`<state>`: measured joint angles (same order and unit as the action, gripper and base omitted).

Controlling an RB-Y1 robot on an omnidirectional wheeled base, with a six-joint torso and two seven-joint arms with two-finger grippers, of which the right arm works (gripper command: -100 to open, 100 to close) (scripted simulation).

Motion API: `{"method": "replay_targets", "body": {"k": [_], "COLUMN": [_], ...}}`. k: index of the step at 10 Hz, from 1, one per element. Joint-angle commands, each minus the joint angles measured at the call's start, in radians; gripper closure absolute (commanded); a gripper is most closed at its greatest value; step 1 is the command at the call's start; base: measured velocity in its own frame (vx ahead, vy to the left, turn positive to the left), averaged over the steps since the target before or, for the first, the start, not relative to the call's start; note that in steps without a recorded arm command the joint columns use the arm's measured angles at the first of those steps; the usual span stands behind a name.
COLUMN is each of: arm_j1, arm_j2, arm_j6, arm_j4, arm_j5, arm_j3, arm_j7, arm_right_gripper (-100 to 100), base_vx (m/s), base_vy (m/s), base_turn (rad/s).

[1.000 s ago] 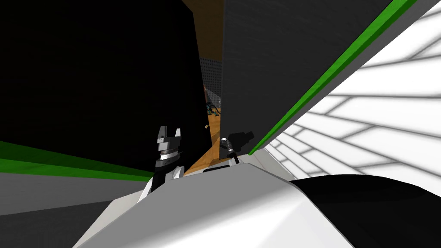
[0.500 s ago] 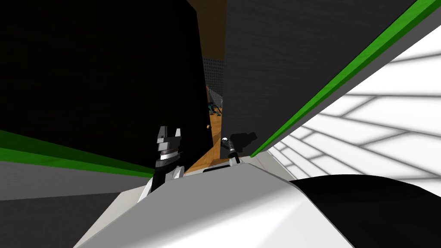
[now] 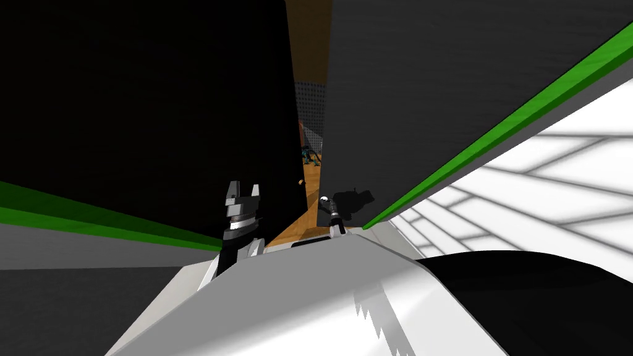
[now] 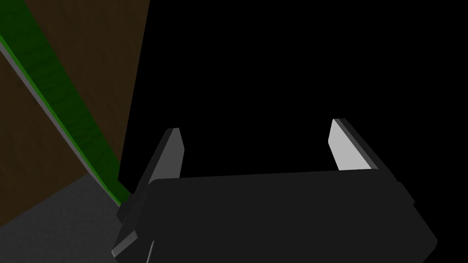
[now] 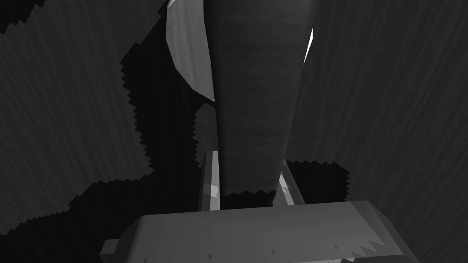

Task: Push the door open

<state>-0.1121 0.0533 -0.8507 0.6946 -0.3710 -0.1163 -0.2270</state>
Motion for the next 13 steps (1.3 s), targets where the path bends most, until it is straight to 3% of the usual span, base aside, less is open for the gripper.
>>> {"method": "replay_targets", "body": {"k": [1,4,5,7,11,13], "arm_j1": [-0.019,-0.029,-0.029,-0.029,-0.033,-0.04], "arm_j2": [0.013,0.009,0.009,0.009,0.007,0.002], "arm_j6": [-0.028,-0.054,-0.054,-0.054,-0.063,-0.08], "arm_j4": [-0.024,-0.037,-0.073,-0.037,-0.041,-0.05], "arm_j5": [-0.004,-0.073,-0.073,-0.073,-0.096,-0.143], "arm_j3": [0.011,0.065,0.065,0.065,0.083,0.12], "arm_j7": [0.005,-0.049,-0.049,-0.049,-0.068,-0.105], "arm_right_gripper": [100,100,100,100,100,100], "base_vx": [-0.002,0.042,0.061,0.021,0.017,0.047], "base_vy": [0.003,-0.024,-0.027,-0.004,-0.009,-0.022], "base_turn": [-0.01,0.177,0.106,-0.016,0.059,0.176]}}
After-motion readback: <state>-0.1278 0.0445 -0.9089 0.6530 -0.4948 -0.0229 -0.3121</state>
